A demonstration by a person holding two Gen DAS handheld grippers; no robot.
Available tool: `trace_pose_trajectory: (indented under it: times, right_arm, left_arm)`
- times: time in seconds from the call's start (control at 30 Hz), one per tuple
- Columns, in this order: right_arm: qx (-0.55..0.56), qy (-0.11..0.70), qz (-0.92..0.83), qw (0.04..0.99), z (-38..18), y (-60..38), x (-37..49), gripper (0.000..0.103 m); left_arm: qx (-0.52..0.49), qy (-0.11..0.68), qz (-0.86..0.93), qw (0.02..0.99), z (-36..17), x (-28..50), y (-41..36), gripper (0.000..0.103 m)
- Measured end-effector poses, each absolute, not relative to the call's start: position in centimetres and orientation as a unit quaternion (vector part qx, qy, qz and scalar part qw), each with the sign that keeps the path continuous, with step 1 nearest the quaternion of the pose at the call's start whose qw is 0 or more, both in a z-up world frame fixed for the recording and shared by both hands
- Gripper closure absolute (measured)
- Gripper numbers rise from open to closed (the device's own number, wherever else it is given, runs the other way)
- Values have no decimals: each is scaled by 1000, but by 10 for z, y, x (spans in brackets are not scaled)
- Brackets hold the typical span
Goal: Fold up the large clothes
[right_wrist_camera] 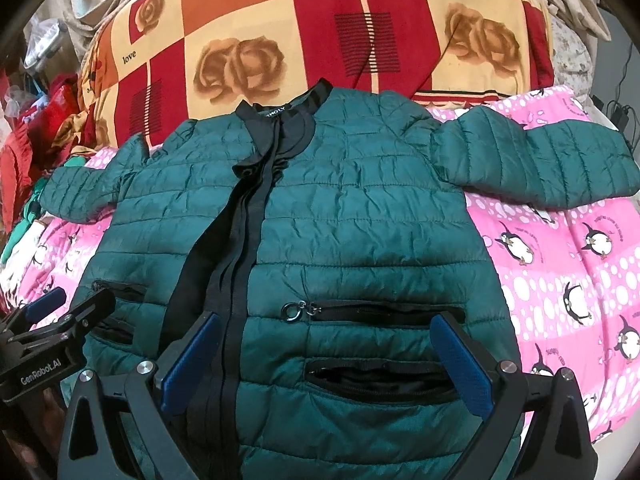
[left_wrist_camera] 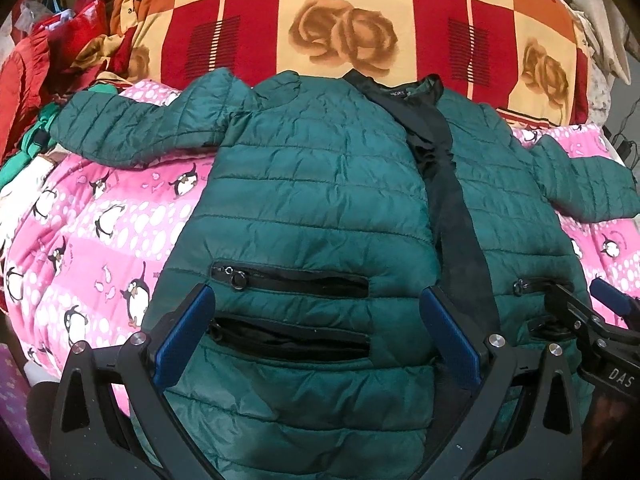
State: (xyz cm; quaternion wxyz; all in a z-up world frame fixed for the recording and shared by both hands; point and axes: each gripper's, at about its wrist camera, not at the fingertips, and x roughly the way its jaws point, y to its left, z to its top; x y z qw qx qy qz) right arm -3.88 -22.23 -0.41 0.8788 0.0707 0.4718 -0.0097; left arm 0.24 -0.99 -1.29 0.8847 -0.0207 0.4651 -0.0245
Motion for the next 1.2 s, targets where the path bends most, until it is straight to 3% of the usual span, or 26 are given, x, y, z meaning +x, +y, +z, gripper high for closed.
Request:
trace_pose_trajectory:
  times: [1.2]
  right_arm:
    - [65,505,-13,860,-21,-216,-20,0]
  left_arm:
    - [-11,483,-4,875,-31,14,-4,1]
